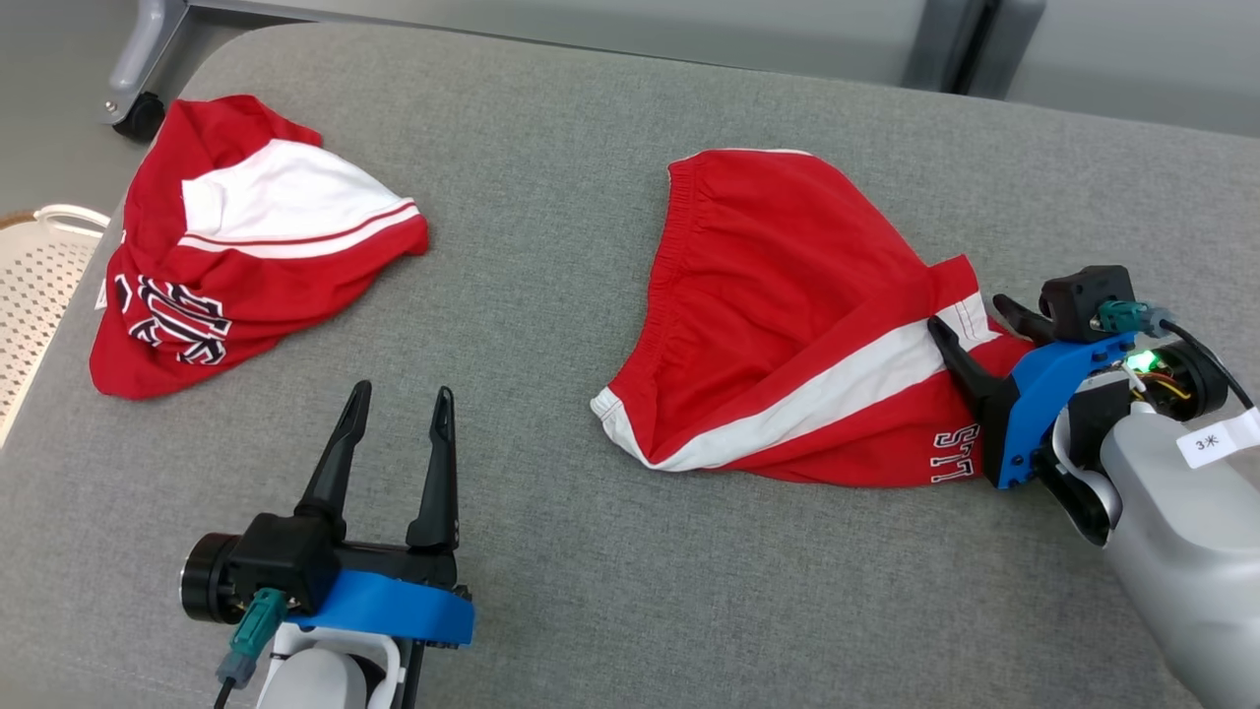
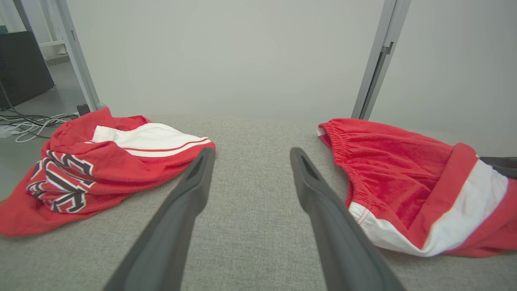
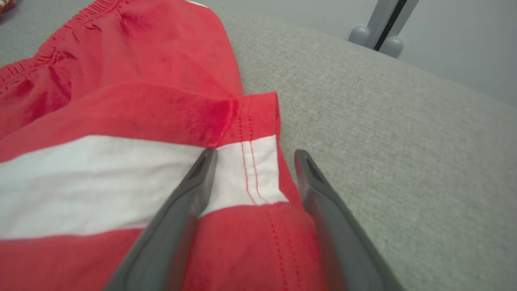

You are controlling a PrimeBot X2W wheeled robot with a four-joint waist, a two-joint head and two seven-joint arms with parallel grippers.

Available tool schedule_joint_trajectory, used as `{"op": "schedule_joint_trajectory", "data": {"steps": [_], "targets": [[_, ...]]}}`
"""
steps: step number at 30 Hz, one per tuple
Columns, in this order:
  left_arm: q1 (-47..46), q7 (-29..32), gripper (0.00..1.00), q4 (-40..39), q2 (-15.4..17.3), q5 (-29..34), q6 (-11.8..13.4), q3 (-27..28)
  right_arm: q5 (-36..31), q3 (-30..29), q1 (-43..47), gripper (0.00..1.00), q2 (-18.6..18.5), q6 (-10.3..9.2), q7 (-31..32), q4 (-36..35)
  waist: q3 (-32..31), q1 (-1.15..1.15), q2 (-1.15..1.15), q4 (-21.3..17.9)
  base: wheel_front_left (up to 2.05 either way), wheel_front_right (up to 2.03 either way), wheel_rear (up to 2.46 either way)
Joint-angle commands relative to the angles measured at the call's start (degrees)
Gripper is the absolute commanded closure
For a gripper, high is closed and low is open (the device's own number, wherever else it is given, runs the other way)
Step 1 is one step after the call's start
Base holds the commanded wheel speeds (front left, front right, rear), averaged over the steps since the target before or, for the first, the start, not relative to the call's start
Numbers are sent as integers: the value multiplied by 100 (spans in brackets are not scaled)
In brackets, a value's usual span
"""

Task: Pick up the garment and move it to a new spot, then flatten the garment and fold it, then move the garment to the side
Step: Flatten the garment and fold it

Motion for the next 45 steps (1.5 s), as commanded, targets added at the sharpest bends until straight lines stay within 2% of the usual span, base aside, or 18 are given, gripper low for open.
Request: {"op": "schedule_joint_trajectory", "data": {"steps": [1, 3, 4, 5, 6, 7, 15, 19, 21, 22, 28, 29, 33, 38, 42, 44, 45], "targets": [[-114, -17, 0, 11, -7, -32, 21, -32, 101, 55, -109, 0, -31, 1, -8, 62, 32, 0, -1, 26, 0, 0, 0], [-145, -17, 0, 27, -7, -44, 26, -51, 200, 186, -161, 0, -44, 1, -30, 111, 54, 0, -1, 47, 0, 0, 0], [-153, -17, 0, 34, -7, -62, 30, -64, 260, 249, -176, 11, -50, 2, -43, 125, 64, 0, -1, 56, 0, 0, 0], [-163, -17, 0, 44, -7, -80, 35, -71, 337, 308, -193, 51, -48, 2, -74, 128, 72, 0, -1, 61, 0, 0, 0], [-178, -17, 0, 49, -7, -89, 40, -75, 402, 361, -220, 83, -55, 2, -125, 114, 79, 0, -1, 61, 0, 0, 0], [-190, -17, 0, 52, -8, -91, 46, -75, 434, 428, -246, 100, -78, 2, -188, 110, 79, 0, -1, 56, 0, 0, 0], [-12, -17, 0, 112, -7, -62, 59, 28, 509, 636, -181, 100, -111, 1, -1069, 158, -172, 0, -1, -120, 0, 0, 0], [98, -17, 0, 106, -9, -36, 60, 106, 439, 556, 90, 100, -97, 1, -1227, -105, -365, 0, -1, -290, 0, 0, 0], [163, -17, 0, 97, -8, -26, 55, 163, 355, 383, 253, 100, -66, 1, -1239, -452, -459, 0, -1, -400, 0, 0, 0], [231, -17, 0, 90, -5, -6, 48, 207, 237, 158, 590, 100, -36, 1, -1238, -855, -545, 0, -1, -518, 0, 0, 0], [395, -17, 0, 78, -5, 17, 13, 375, -226, -483, 1708, 100, 137, 1, -1240, -2054, -741, 0, -1, -855, 0, 0, 0], [444, -17, 0, 66, -7, 22, 7, 401, -364, -645, 2123, 100, 203, 1, -1236, -2370, -790, 0, -1, -950, 0, 0, 0], [522, -17, 0, 69, -6, 37, -8, 447, -587, -927, 3097, 100, 383, 1, -1237, -2948, -892, 0, -1, -1116, 0, 0, 0], [577, -17, 0, 76, -6, 1, -19, 498, -709, -1222, 3920, 100, 537, 1, -1238, -3127, -966, 0, -1, -1224, 0, 0, 0], [645, -17, 0, 60, -6, -17, -15, 541, -798, -1515, 4234, 100, 688, 2, -1238, -3066, -1015, 0, -1, -1343, 0, 0, 0], [689, -17, 0, 61, -6, -11, -18, 554, -813, -1684, 4251, 36, 777, 1, -1238, -3059, -1034, 0, -1, -1397, 0, 0, 0], [700, -17, 0, 67, -5, -3, -20, 556, -845, -1759, 4259, 0, 791, 1, -1238, -3021, -1044, 0, -1, -1413, 0, 0, 0]]}}
